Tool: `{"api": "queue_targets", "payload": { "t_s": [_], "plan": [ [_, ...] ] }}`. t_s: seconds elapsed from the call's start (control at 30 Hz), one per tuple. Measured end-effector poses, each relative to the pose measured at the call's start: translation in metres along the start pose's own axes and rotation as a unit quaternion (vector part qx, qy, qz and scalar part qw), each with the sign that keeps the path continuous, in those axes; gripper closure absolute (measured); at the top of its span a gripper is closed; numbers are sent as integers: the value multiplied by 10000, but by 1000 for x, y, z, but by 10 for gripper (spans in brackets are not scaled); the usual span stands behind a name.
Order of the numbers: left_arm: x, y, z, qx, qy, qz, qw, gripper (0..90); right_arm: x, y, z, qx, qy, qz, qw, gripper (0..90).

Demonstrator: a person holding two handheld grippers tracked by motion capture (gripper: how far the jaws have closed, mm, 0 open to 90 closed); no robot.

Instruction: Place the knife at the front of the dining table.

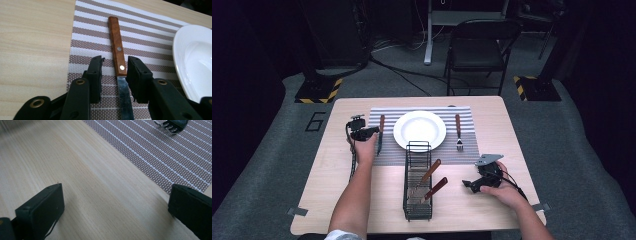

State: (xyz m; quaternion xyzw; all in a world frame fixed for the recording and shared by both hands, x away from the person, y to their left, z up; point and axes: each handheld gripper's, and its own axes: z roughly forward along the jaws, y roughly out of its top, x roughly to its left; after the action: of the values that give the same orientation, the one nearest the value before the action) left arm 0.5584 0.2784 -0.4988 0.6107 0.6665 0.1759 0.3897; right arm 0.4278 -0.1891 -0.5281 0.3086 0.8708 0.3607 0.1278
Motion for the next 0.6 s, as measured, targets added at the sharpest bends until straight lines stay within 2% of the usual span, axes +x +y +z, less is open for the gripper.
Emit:
{"api": "queue_targets", "payload": {
  "t_s": [0.13, 0.2, 0.23, 0.4, 0.6],
  "plan": [
    [-3, 1, -4, 13, -82, 138, 9999, 598, 0, 0, 0, -4, -4, -2, 10000, 0],
    [-7, 2, -9, 48, -163, 304, 9994, 587, 0, 0, 0, -11, -8, 1, 10000, 0],
    [-7, 2, -9, 48, -163, 304, 9994, 585, 0, 0, 0, -9, -8, 1, 10000, 0],
    [-14, 1, -21, 180, -360, 619, 9973, 567, 0, 0, 0, -11, -14, 6, 10000, 0],
    [-12, -6, -34, 183, -482, 780, 9956, 549, 0, 0, 0, -12, -14, 9, 10000, 0]
  ]
}}
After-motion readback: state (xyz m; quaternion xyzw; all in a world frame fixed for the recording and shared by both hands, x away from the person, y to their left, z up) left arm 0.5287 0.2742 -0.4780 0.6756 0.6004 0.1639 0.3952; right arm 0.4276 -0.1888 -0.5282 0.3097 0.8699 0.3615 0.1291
